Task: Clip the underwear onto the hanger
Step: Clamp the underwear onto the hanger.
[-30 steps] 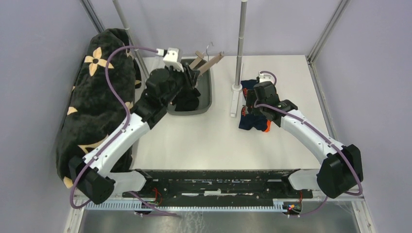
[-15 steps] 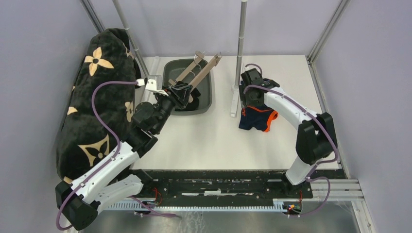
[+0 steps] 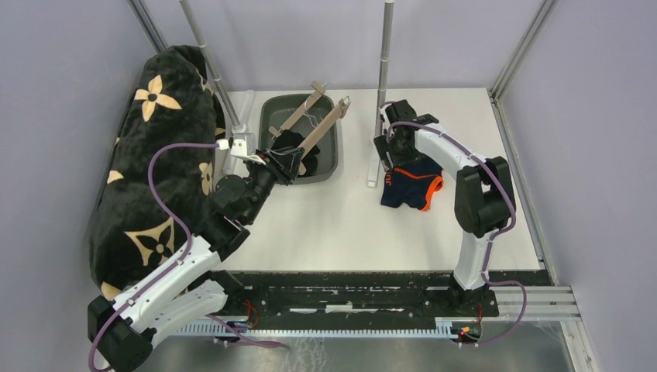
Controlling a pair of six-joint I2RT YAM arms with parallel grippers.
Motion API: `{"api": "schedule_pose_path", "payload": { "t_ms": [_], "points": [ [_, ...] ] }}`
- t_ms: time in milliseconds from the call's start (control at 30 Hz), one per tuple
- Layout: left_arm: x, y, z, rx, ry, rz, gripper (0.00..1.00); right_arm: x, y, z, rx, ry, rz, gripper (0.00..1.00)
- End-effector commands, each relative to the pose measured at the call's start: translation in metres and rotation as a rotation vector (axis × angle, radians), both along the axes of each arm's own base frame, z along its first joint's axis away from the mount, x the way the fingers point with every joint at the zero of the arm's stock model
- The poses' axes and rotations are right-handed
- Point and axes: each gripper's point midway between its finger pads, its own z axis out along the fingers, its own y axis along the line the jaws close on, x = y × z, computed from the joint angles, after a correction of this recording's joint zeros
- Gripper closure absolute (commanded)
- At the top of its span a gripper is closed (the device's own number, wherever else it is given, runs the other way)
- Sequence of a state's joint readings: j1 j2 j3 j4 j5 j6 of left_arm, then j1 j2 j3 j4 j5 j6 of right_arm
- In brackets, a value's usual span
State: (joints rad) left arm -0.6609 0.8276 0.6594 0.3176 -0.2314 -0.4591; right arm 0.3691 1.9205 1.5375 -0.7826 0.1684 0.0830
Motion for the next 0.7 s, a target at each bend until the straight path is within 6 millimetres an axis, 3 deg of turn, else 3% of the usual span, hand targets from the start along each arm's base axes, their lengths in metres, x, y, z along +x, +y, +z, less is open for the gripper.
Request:
{"api": "schedule_pose_path", "payload": {
  "t_ms": [0, 267, 433, 667],
  "points": [
    [-0.006, 0.002, 0.03, -0.11, -0.067, -0.004, 0.97, 0.014, 0.003, 0.002, 0.069, 0.009, 0.076, 0.11],
    [-0.005, 0.001, 0.024, -0.106, -0.056, -0.009, 0.97, -0.004, 0.002, -0.013, 0.155, -0.016, -0.127, 0.14],
    [-0.006, 0.001, 0.021, -0.104, -0.053, -0.01, 0.97, 0.001, -0.005, -0.012, 0.153, -0.073, -0.218, 0.14],
    [-0.006, 0.004, 0.022, -0.103, -0.056, 0.002, 0.97, 0.009, 0.001, -0.011, 0.188, -0.094, -0.233, 0.14]
  ]
}}
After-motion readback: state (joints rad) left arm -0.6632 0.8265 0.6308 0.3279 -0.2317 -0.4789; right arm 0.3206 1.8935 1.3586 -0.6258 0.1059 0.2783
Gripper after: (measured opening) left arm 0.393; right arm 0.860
